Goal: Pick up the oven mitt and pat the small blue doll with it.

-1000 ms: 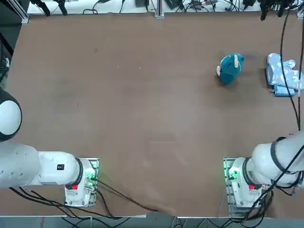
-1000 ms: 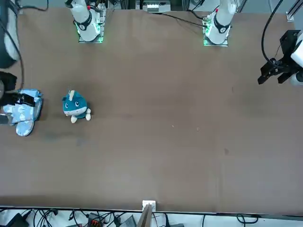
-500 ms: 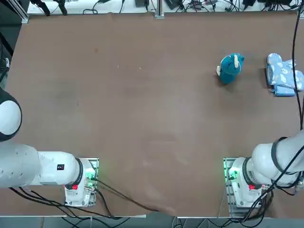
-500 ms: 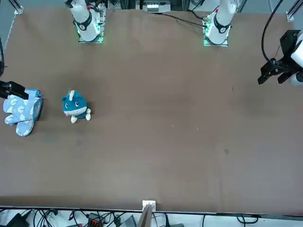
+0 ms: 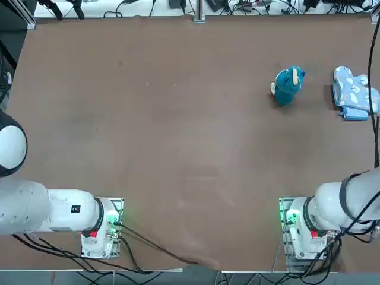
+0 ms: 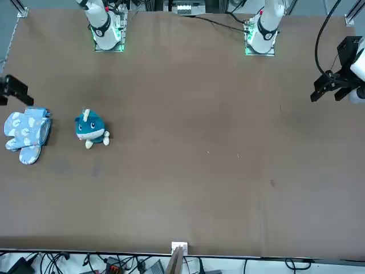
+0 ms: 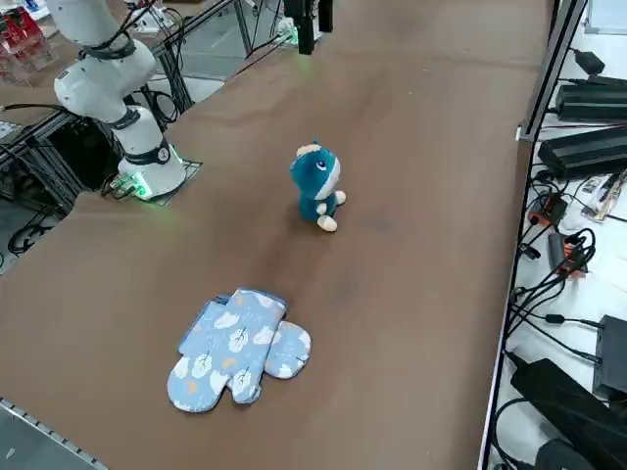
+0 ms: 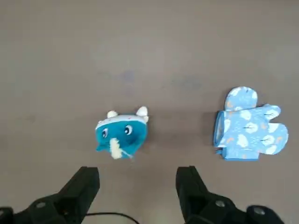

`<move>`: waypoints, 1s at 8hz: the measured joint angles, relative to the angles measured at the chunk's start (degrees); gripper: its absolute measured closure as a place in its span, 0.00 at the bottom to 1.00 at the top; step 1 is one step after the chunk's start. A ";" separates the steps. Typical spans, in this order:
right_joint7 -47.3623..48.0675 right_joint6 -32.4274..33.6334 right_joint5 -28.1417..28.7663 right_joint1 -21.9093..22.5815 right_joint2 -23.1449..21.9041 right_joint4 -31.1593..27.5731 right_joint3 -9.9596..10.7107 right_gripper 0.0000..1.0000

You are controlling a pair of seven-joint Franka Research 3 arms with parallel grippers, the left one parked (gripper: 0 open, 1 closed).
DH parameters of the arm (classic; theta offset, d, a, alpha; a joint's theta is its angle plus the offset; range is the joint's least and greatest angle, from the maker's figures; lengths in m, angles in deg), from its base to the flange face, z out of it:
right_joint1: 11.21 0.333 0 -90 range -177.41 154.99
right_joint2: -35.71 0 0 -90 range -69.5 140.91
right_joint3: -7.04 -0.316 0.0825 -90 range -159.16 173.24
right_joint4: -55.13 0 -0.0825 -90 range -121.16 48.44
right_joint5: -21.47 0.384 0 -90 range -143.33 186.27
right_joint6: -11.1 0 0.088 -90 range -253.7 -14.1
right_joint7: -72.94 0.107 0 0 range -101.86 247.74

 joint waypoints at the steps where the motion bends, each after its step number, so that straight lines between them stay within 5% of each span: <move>1: 0.00 -0.17 0.65 2.01 -1.27 -1.81 2.17 0.00; 8: -0.03 -3.89 2.64 6.21 -5.64 -9.49 6.20 0.00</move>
